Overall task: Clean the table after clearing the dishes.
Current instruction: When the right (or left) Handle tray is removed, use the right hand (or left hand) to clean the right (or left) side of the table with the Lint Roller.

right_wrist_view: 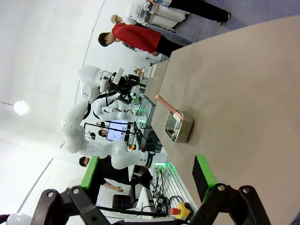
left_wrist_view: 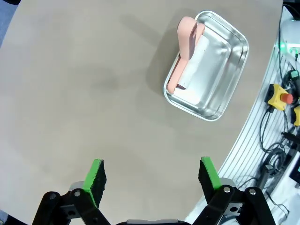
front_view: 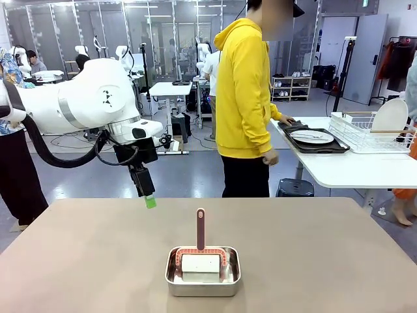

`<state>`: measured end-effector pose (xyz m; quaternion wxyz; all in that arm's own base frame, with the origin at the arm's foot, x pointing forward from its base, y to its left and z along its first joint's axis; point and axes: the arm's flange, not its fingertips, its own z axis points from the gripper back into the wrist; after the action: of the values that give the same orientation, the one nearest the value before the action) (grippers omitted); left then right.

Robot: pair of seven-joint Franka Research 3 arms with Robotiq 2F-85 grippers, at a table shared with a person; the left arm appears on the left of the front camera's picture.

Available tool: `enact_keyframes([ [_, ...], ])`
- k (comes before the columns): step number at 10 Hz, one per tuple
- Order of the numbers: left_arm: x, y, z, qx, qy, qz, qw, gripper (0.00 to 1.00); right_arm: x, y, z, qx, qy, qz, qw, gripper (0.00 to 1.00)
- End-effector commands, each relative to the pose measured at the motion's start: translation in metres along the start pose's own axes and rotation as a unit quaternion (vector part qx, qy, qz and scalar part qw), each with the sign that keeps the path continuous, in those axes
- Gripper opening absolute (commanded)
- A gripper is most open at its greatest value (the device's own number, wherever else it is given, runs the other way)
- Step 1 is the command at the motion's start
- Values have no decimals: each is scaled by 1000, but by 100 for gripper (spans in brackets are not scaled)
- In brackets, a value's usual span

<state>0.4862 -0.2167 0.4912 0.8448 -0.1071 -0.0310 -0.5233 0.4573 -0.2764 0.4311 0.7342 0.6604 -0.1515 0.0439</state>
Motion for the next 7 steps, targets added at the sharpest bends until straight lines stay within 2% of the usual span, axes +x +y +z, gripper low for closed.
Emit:
enact_keyframes([
  [1, 0, 0, 0, 6, -2, -2, 1000, 100, -3, 1, -1, 1, 0, 11, 1000, 98],
  [3, 0, 0, 0, 0, 0, 0, 1000, 100, -3, 1, -1, 1, 0, 11, 1000, 98],
  [4, 24, -10, 6, 16, 8, -66, 998, 100, -3, 1, -1, 1, 0, 11, 1000, 98],
  [7, 82, -40, 10, 56, 67, -170, 982, 100, -3, 1, -1, 1, 0, 11, 1000, 98],
])
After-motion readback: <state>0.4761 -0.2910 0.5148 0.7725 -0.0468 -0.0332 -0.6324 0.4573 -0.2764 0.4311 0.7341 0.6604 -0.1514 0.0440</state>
